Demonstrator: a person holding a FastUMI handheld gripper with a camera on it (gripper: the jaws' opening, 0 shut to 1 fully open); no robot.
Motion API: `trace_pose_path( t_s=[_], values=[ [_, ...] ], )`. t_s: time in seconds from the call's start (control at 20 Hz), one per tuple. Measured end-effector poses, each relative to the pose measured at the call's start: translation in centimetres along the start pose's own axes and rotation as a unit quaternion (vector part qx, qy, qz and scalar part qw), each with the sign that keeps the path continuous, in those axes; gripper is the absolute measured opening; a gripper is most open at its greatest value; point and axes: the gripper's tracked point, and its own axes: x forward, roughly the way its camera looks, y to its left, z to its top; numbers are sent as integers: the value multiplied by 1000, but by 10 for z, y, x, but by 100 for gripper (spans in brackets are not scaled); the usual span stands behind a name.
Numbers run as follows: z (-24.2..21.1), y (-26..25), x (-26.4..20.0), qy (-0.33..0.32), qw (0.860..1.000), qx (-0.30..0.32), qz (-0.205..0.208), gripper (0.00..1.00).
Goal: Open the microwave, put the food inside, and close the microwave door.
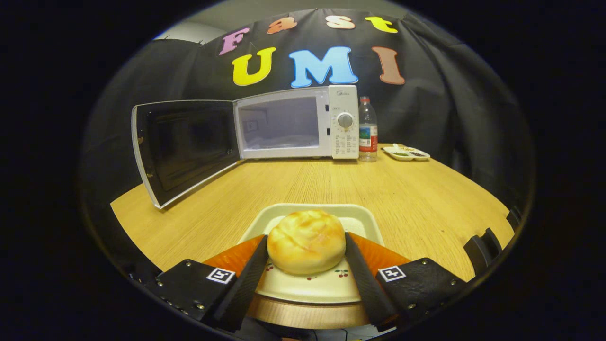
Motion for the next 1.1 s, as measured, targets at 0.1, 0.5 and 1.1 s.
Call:
trace_pose_path(
  t_s=[0.1, 0.5, 1.1],
  values=[
    [6, 2, -3, -10, 1000, 11, 5, 86],
    [50, 31, -2, -6, 993, 96, 71, 66],
    [171, 98, 96, -13, 968, 214, 134, 66]
  ],
)
